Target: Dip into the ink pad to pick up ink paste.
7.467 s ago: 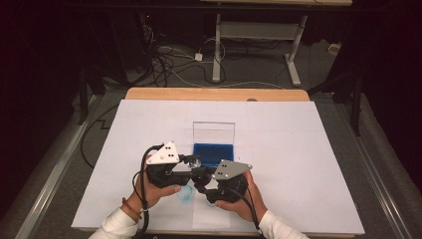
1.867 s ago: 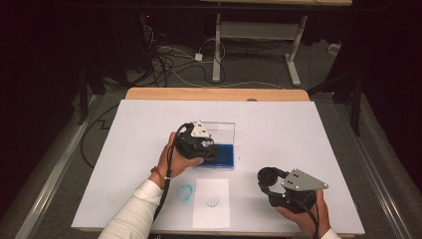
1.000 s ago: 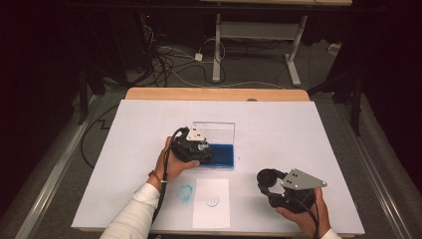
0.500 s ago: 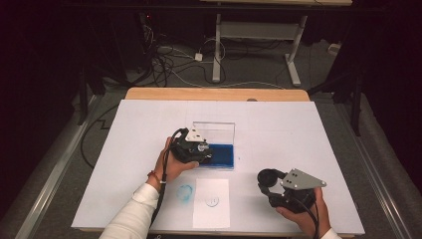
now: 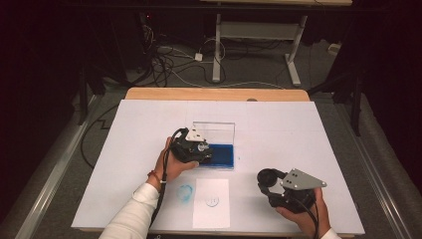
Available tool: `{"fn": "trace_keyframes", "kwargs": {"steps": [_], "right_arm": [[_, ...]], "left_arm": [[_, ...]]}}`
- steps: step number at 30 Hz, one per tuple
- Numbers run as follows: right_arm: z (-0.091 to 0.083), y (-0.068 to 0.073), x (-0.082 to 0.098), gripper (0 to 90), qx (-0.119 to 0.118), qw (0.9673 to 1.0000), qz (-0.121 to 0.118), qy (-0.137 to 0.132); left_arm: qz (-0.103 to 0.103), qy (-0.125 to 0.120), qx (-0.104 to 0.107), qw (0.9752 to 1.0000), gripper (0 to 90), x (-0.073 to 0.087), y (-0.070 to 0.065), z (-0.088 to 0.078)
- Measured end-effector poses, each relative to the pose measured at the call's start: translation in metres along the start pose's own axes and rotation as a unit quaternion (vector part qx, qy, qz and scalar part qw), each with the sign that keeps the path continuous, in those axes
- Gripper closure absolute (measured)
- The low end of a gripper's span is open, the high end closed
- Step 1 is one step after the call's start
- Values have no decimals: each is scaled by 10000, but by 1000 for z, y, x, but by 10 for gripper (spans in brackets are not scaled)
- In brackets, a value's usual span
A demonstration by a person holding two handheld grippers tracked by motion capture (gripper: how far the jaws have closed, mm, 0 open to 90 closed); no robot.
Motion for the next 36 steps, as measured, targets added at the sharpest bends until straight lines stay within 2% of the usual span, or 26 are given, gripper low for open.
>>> {"fn": "trace_keyframes", "kwargs": {"steps": [5, 16, 20, 28, 36], "right_arm": [[0, -1, 1, 387, 19, 10000, 22, 7], [-1, -1, 1, 387, 44, 10000, 13, 33], [-1, -1, 1, 387, 57, 10000, 37, 24], [-2, -2, 2, 387, 51, 10000, 12, 27], [-3, -2, 1, 387, 65, 10000, 2, 3]], "left_arm": [[-47, -11, 70, 10000, 546, 0, 1, 0], [72, 90, -100, 9999, 546, 1, -1, -1], [33, 67, -33, 10000, 546, 0, -1, 0], [107, 130, -84, 9998, 546, 1, -1, -2], [96, 209, -94, 9997, 546, -1, -1, -2]]}}
Point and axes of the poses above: each handheld gripper's, and its own axes: z roughly forward along the jaws, x roughly out of its underside, y roughly to its left, the point moved 10 cm from there along z, roughly forward along the jaws, and after that the axes turned 13 degrees about -z, right-handed, at the moved point
